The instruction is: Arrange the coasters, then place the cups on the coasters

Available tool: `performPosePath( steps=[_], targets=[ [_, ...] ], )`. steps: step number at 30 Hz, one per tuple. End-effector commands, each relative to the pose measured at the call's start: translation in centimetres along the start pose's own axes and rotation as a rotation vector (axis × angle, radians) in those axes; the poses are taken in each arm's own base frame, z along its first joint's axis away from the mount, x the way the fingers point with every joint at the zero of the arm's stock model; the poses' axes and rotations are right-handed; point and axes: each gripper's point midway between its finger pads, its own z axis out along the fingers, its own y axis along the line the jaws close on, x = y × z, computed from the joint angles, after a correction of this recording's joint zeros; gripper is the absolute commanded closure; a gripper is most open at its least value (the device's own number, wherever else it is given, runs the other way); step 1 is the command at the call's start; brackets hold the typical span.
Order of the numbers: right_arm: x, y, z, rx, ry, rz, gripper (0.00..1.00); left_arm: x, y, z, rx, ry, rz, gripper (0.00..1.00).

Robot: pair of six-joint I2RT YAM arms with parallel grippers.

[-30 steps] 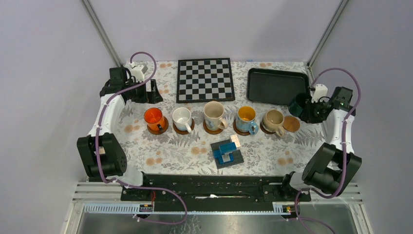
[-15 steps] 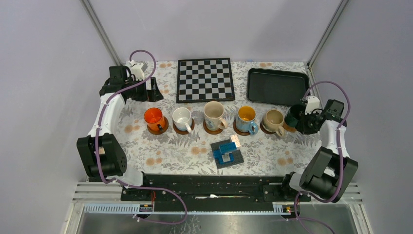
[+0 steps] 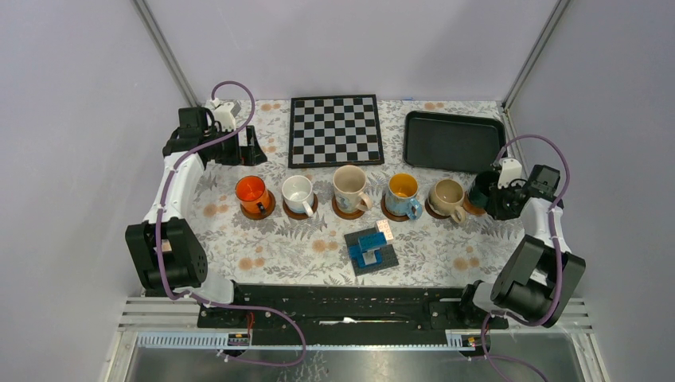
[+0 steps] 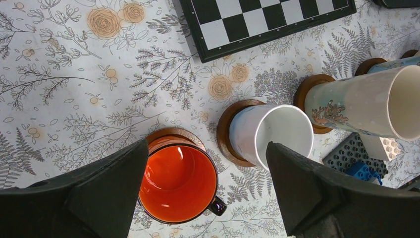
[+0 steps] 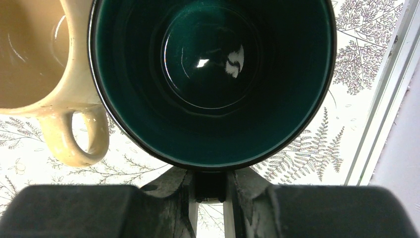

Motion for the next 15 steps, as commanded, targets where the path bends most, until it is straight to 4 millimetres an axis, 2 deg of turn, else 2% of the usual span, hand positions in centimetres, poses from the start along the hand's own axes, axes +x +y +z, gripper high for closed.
performPosePath(
  steps=[1, 15],
  targets=[
    [-2.0, -0.9, 0.2, 0.019, -0.078, -0.023, 0.97, -2.1, -0.4, -0.6, -0.005, -0.069, 0.038, 0.01],
    [-0.9, -0.6, 1.8, -0.015, -0.048, 0.014, 0.96, -1.8, -0.2, -0.6, -0.014, -0.061, 0.041, 0.01]
  ],
)
